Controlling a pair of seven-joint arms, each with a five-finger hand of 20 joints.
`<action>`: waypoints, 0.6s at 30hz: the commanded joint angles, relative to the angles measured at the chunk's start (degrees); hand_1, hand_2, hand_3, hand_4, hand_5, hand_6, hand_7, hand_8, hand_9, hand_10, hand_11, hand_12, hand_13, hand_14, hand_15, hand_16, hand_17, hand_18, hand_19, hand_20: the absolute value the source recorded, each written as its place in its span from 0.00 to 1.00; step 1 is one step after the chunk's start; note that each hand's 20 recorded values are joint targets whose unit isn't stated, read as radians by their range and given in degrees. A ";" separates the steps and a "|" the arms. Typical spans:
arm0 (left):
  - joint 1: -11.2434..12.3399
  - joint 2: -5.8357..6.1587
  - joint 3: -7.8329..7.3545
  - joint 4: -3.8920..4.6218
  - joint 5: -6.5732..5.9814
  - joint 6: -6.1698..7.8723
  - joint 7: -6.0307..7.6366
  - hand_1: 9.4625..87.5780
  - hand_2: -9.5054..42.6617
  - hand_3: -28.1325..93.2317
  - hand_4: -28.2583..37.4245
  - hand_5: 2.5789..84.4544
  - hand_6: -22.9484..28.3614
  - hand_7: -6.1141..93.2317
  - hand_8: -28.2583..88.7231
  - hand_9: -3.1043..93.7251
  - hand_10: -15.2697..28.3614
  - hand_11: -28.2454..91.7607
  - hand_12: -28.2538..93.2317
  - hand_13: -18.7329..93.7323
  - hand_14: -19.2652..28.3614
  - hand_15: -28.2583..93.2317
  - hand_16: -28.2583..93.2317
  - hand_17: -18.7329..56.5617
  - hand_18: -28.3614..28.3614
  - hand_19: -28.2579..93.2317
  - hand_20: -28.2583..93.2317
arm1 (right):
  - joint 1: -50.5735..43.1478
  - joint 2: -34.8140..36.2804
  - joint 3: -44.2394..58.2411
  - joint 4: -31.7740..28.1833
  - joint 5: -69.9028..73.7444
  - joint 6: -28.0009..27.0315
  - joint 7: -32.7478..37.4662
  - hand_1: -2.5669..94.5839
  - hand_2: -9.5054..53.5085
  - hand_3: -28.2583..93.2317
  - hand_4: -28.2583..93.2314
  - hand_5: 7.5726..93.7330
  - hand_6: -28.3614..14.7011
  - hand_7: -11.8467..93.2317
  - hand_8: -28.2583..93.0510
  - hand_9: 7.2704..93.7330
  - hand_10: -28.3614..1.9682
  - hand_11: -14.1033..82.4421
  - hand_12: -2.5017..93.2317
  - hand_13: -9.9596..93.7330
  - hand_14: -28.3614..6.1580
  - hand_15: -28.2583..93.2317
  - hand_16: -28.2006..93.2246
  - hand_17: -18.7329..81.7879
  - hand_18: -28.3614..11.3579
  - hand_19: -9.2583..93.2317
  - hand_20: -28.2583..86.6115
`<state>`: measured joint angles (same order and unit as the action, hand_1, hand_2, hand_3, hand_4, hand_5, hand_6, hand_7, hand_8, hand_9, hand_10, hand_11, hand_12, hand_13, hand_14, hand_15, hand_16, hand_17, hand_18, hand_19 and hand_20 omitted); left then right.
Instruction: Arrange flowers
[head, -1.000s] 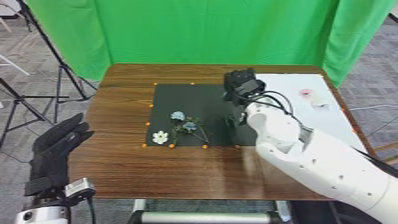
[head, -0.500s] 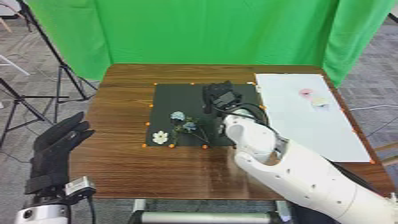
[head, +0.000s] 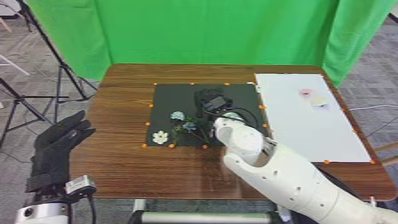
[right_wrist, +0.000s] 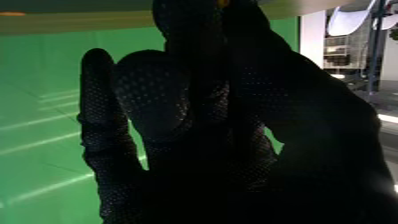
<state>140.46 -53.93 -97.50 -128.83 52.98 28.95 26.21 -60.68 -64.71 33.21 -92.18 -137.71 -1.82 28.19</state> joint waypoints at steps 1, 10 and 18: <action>-0.25 -0.48 0.13 0.23 0.55 -0.88 -0.62 0.21 0.24 0.92 0.14 0.47 0.66 0.22 0.15 0.39 0.81 0.55 0.29 0.40 0.98 0.78 0.09 0.12 0.88 0.71 0.27 | -1.15 -1.61 1.31 0.73 -2.04 -2.25 -0.35 0.57 0.03 0.87 0.00 0.85 0.66 0.33 0.25 0.95 0.69 0.42 0.33 0.85 0.67 0.80 0.40 0.41 0.20 0.91 0.29; 0.24 -0.54 -0.06 0.11 0.45 -0.71 -0.66 0.21 0.23 0.92 0.14 0.47 0.66 0.22 0.15 0.39 0.81 0.55 0.29 0.40 0.98 0.78 0.09 0.12 0.88 0.71 0.27 | -3.76 -1.83 3.65 -0.49 -2.99 -5.56 -0.86 0.55 0.02 0.87 0.00 0.84 0.65 0.32 0.25 0.94 0.67 0.41 0.33 0.83 0.65 0.80 0.40 0.39 0.20 0.90 0.28; 0.58 -0.49 -0.18 0.03 0.42 -0.57 -0.64 0.21 0.23 0.92 0.14 0.47 0.66 0.22 0.15 0.39 0.81 0.55 0.29 0.40 0.98 0.78 0.09 0.12 0.88 0.71 0.27 | -5.61 -2.63 5.84 -1.71 -3.27 -8.48 -1.59 0.52 0.00 0.88 0.00 0.81 0.62 0.31 0.24 0.91 0.66 0.39 0.34 0.81 0.62 0.80 0.39 0.37 0.19 0.89 0.29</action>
<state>140.08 -54.06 -97.47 -128.66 53.13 28.69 25.88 -64.46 -66.39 37.03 -92.90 -139.57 -7.93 27.65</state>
